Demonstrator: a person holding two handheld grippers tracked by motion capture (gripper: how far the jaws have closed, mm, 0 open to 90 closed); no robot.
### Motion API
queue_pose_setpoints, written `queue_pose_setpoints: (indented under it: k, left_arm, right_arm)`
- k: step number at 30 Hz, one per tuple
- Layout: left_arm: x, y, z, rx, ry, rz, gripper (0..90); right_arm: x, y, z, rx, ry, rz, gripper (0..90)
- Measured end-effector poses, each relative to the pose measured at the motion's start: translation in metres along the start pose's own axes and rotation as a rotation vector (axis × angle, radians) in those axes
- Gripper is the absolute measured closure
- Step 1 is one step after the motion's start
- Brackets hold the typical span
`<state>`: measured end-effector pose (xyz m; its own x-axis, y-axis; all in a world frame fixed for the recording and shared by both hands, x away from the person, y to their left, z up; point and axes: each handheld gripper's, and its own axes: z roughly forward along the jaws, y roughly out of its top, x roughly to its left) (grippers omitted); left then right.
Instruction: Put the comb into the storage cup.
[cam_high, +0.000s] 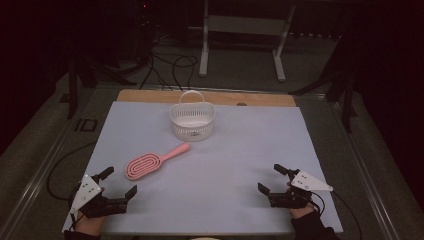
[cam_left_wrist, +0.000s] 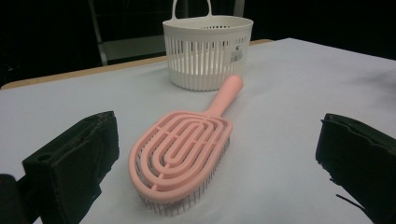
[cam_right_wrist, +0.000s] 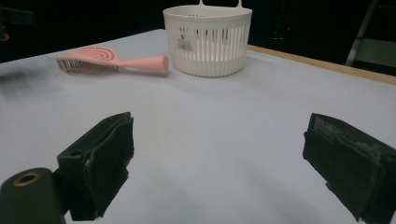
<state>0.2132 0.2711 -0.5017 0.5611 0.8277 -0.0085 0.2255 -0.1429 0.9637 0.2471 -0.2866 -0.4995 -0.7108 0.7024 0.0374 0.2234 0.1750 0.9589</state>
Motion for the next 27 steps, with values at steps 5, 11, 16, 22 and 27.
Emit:
queue_pose_setpoints:
  k: [5, 11, 16, 22, 27]
  left_arm:
    - [-0.002, 0.0, -0.004, 0.005, -0.003, 0.003, 0.1]
    - [-0.004, 0.001, -0.005, 0.002, -0.01, 0.004, 0.1]
    - [-0.006, 0.004, -0.004, 0.003, -0.019, 0.01, 0.0]
    - [-0.01, 0.017, -0.003, -0.004, -0.031, 0.032, 0.0]
    - [-0.01, 0.027, -0.002, -0.002, -0.049, 0.034, 0.0]
  right_arm:
    - [0.003, 0.003, 0.001, -0.006, -0.002, -0.006, 8.4]
    - [0.007, 0.004, 0.002, 0.0, -0.005, -0.025, 8.5]
    - [0.007, 0.005, 0.001, -0.008, -0.012, -0.019, 8.5]
    - [0.009, 0.006, 0.001, -0.017, -0.017, -0.017, 8.5]
    - [0.009, 0.007, 0.001, -0.02, -0.016, -0.013, 8.5]
